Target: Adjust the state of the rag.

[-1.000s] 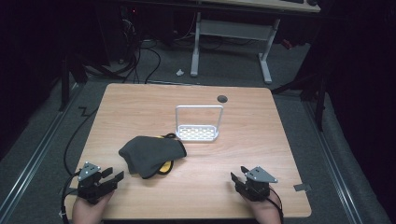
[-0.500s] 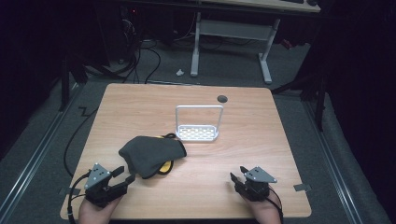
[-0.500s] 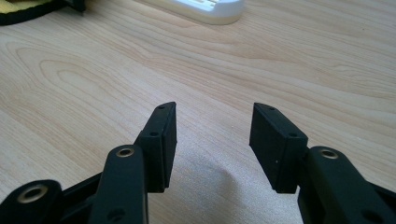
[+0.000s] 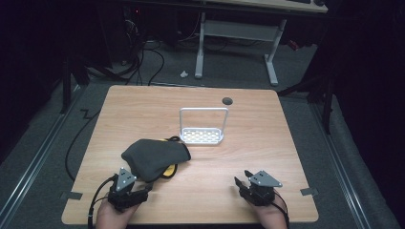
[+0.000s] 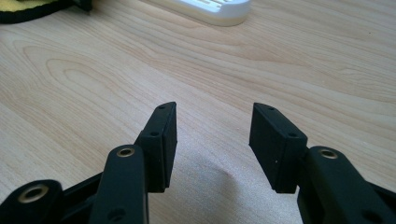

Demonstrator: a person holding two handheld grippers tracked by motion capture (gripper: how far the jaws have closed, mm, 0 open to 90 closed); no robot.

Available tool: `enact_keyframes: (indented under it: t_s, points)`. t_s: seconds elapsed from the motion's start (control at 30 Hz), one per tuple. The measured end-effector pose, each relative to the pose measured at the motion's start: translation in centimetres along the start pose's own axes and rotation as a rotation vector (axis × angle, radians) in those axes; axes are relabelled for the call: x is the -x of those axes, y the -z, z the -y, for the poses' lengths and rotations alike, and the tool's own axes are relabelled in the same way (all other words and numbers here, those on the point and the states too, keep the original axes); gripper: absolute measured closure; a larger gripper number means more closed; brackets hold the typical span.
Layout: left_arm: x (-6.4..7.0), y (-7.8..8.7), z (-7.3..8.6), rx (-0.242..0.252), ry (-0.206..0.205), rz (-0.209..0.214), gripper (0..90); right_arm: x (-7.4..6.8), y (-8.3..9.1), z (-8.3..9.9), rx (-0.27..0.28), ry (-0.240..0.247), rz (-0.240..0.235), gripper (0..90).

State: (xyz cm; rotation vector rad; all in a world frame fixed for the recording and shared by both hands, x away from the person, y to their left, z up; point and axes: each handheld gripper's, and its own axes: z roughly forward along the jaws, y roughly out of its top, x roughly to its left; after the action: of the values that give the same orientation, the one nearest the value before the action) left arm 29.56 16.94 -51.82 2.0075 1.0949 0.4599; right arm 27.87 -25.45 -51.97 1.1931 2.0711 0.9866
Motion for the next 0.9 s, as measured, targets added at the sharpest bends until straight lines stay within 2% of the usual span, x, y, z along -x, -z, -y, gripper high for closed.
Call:
enact_keyframes:
  t_s: [0.3, 0.5, 0.57, 0.83, 0.9]
  points:
    - [-0.4, -0.3, 0.0, -0.003, 0.023, 0.022, 54.4, 0.0, -0.1, 0.0, 0.001, 0.002, -0.003, 52.1]
    - [-0.5, 0.0, 0.0, 0.011, 0.002, 0.001, 77.0, -0.1, -0.1, 0.0, -0.002, 0.001, -0.002, 52.1]
    - [-0.4, 0.2, 0.0, 0.022, -0.01, -0.006, 80.9, 0.0, -0.1, 0.0, -0.001, 0.003, -0.003, 52.1]
    - [0.7, 1.6, -0.7, 0.081, -0.037, 0.014, 83.2, -0.1, -0.1, 0.0, 0.0, 0.003, 0.0, 52.1]
    - [1.5, 2.0, -1.4, 0.104, -0.055, 0.036, 83.3, -0.1, 0.0, -0.1, 0.005, 0.003, 0.001, 52.1]
